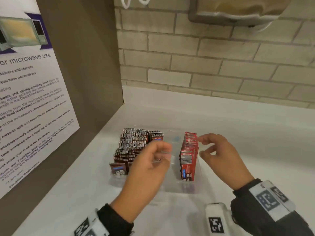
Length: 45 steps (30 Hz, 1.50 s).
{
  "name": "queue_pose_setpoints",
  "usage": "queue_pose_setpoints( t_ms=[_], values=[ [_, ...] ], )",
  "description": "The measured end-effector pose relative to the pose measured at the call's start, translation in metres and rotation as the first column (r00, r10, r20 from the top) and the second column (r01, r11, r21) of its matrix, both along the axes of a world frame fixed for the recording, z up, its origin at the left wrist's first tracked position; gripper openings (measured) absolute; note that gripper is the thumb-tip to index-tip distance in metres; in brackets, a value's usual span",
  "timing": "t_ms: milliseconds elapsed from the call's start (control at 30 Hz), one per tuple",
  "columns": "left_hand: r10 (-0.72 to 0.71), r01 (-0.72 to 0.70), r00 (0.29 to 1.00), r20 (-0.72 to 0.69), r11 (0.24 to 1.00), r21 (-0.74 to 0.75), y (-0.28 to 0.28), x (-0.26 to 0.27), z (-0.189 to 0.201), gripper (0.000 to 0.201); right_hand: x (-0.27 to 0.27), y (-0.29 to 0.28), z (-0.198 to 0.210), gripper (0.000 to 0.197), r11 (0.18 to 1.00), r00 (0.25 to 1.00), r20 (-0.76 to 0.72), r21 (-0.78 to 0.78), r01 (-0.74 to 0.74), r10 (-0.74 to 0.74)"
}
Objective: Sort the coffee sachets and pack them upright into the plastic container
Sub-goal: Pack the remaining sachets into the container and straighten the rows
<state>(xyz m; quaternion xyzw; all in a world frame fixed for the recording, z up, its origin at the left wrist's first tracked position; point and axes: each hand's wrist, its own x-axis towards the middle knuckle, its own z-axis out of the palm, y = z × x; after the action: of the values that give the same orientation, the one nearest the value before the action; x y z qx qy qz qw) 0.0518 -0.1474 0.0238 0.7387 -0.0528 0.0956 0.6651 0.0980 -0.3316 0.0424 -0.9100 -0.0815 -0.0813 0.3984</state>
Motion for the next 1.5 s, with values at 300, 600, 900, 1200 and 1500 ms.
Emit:
queue_pose_setpoints(
  t_ms=[300,600,900,1200,1500],
  values=[
    [-0.061,0.154,0.961,-0.27,0.928,0.338,-0.04,0.041,-0.004,0.05,0.012,-0.017,-0.029,0.05,0.991,0.991,-0.005,-0.014,-0.131,0.131],
    [-0.07,0.161,0.945,-0.319,0.949,0.27,-0.052,0.05,-0.003,0.049,0.018,-0.022,-0.037,0.037,0.982,0.983,-0.011,0.048,-0.18,0.181],
    [-0.076,0.176,0.962,-0.262,0.908,0.381,-0.05,0.044,-0.01,0.035,0.01,-0.022,-0.035,0.036,0.97,0.969,0.051,0.034,-0.242,0.24],
    [-0.115,0.166,0.985,-0.131,0.847,0.505,-0.051,0.038,-0.013,0.023,0.003,-0.022,-0.032,0.036,0.955,0.965,-0.006,0.149,-0.257,0.261],
    [-0.034,0.055,0.998,-0.052,0.866,0.498,-0.042,0.028,-0.001,0.025,-0.005,-0.026,-0.018,0.028,0.934,0.96,0.003,0.232,-0.273,0.279]
  ],
)
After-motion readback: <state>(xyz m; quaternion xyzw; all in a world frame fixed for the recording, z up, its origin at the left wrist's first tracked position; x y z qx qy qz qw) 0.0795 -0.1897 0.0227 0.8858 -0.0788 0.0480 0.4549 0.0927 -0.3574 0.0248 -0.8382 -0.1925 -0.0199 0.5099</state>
